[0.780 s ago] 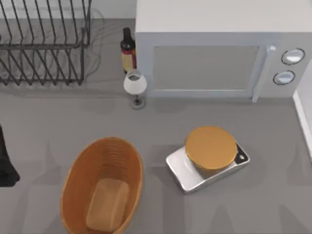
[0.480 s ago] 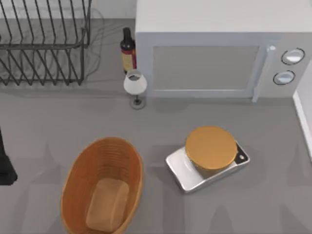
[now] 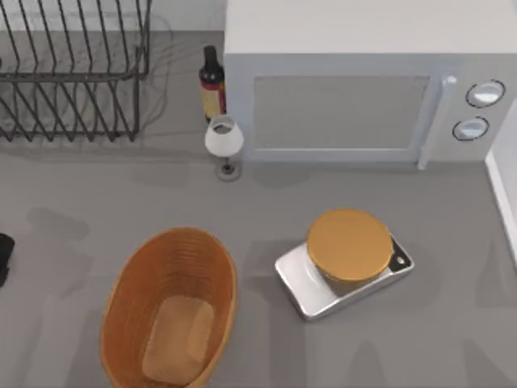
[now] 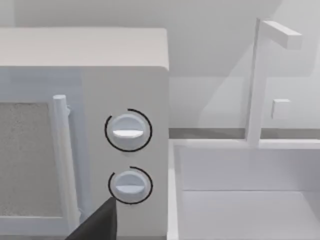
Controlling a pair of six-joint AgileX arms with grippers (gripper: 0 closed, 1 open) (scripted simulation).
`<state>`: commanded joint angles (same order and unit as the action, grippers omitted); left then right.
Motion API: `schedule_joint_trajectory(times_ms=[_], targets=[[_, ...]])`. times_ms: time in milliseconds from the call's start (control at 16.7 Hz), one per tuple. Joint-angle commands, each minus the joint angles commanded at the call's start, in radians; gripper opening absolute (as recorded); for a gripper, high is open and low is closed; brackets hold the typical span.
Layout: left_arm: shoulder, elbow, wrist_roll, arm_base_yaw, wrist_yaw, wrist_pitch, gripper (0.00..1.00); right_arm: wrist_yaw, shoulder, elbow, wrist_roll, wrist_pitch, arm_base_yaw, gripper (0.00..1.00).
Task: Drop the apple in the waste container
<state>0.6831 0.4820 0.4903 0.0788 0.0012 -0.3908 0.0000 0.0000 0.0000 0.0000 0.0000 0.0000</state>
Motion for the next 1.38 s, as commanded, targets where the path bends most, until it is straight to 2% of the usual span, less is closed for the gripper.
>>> schedule_joint_trajectory(times_ms=[360,720,960,1380], targets=[[0.594,0.373,0.395,0.063,0.0,-0.327,1.0,0.0,0.0,0.0,0.0,0.0,0.0,1.0],[1.01,0.668,0.689,0.111,0.0,-0.557,1.0,0.0,0.0,0.0,0.0,0.0,0.0,1.0],[1.125,0.76,0.775,0.126,0.0,-0.62,1.0,0.0,0.0,0.0,0.0,0.0,0.0,1.0],[1.136,0.75,0.777,0.123,0.0,-0.603,1.0,0.0,0.0,0.0,0.0,0.0,0.0,1.0]])
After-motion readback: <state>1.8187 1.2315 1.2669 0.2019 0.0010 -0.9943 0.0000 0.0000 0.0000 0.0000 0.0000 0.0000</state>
